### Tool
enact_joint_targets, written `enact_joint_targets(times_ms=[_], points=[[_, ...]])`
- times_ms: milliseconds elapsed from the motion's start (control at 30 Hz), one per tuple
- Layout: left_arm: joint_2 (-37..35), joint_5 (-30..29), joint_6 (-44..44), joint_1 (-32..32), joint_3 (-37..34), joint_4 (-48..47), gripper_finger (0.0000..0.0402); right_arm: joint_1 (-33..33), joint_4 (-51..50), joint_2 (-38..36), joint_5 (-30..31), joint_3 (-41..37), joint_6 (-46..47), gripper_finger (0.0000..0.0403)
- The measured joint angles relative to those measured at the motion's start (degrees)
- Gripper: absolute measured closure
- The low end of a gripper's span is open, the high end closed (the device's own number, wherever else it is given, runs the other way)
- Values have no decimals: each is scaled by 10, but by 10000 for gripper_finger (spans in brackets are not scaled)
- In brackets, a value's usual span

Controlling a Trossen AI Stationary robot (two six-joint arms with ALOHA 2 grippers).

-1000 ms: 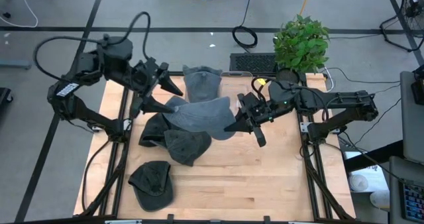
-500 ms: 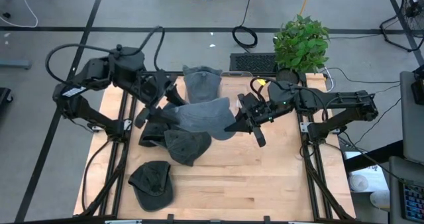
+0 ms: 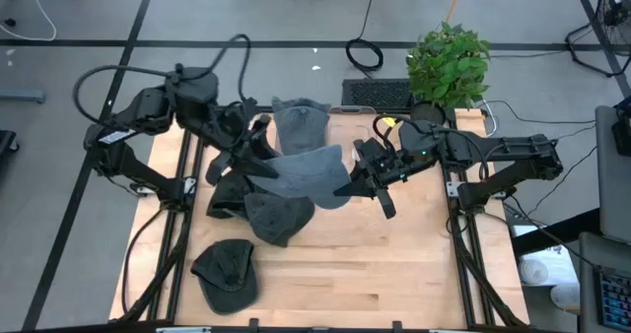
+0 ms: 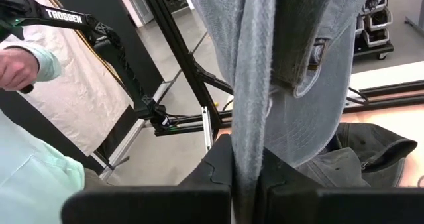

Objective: Pick & Place hat
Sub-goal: Put the gray cap into the left transparent bin

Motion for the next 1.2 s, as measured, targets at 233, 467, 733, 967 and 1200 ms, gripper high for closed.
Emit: enact_joint_targets(times_ms=[233,467,733,967,1200], points=[[6,16,19,0,0,-3,358,0,-2,0,0,0,-7,403],[5,15,21,0,0,-37,387,0,-3,0,0,0,-7,403],[4,-25,52,14,0,-38,389,0,-2,0,0,0,19,353],[4,-82,134,40,0,-40,389,0,-47,-24,0,0,28,280],[4,-102,166,80,0,-44,389,0,-75,-71,7,0,34,248]])
